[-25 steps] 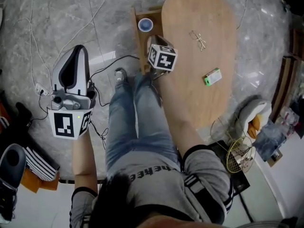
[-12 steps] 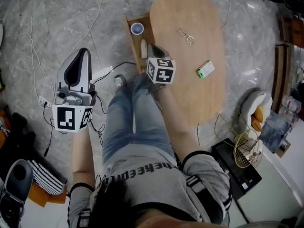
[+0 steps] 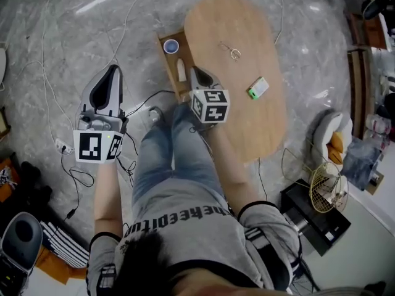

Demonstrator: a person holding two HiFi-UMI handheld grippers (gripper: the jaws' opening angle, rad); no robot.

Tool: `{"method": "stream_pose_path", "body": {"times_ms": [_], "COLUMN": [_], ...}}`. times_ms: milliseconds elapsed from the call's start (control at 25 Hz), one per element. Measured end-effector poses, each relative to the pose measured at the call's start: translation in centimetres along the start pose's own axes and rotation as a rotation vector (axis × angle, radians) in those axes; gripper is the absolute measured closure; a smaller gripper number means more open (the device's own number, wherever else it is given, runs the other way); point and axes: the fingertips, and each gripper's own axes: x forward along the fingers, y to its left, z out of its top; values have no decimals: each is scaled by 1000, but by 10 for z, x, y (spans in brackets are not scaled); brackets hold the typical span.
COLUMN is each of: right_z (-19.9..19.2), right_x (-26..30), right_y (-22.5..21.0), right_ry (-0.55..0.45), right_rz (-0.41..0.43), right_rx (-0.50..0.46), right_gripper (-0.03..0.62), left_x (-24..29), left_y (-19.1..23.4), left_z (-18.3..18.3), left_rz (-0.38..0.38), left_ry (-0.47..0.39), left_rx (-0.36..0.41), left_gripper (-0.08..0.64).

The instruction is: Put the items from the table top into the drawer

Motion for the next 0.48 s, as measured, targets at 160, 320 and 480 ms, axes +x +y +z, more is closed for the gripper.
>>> {"method": "stream_pose_path", "body": {"times_ms": [160, 320, 480], "right_z": [20, 39, 56], "right_x": [-26, -50, -78], "right_y": [9, 16, 19], "right_ry": [-54, -104, -155], "right_rz": [-4, -20, -40], "right_rx": [-29, -58, -67], "right_gripper": [589, 589, 589], "left_x": [-3, -5, -10], "left_y": [-7, -9, -18], "left_z": [14, 23, 36], "left_rz": [-17, -33, -47], "left_ry": [-10, -16, -26], "left_rx": [8, 10, 18], "left_gripper": [548, 548, 548]}}
